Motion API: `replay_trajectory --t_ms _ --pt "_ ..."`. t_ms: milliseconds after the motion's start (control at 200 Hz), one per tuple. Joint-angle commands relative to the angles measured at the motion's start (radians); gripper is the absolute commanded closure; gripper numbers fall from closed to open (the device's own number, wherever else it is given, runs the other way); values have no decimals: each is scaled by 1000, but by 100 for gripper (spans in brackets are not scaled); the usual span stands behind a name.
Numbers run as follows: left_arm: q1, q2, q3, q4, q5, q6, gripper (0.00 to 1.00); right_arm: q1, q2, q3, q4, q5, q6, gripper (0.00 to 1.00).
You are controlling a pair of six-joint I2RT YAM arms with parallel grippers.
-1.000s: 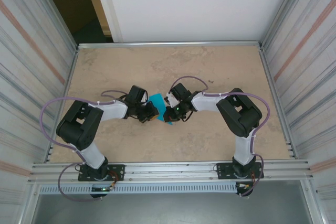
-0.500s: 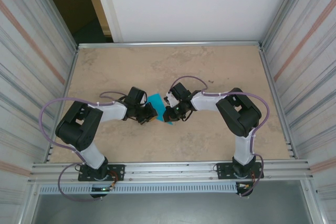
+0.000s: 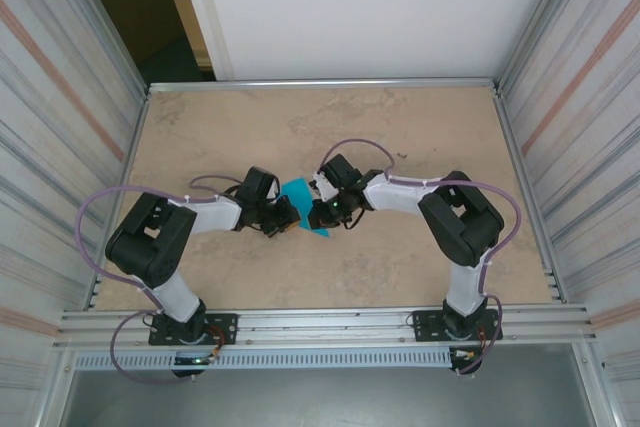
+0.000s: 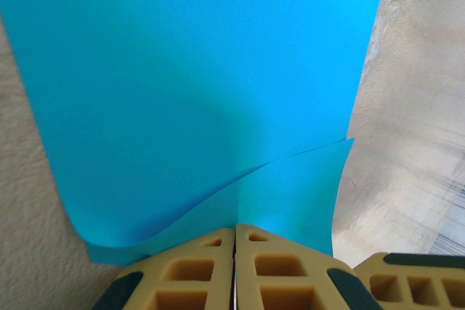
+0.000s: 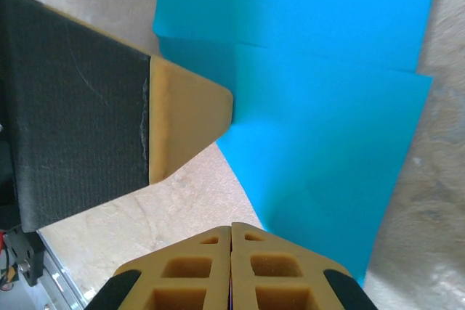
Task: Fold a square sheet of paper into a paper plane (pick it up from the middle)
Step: Third fold the triangle at the center of the table.
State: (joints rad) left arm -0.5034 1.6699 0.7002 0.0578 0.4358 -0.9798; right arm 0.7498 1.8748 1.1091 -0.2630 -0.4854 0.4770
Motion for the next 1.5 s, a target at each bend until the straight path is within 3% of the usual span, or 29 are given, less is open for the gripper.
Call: replay_trajectory --t_ms 0,1493 --pt "14 59 -33 -110 -92 26 90 8 -1 10 -29 21 -9 91" --pt "40 117 -5 -174 -82 83 91 -19 7 -32 -83 53 -88 93"
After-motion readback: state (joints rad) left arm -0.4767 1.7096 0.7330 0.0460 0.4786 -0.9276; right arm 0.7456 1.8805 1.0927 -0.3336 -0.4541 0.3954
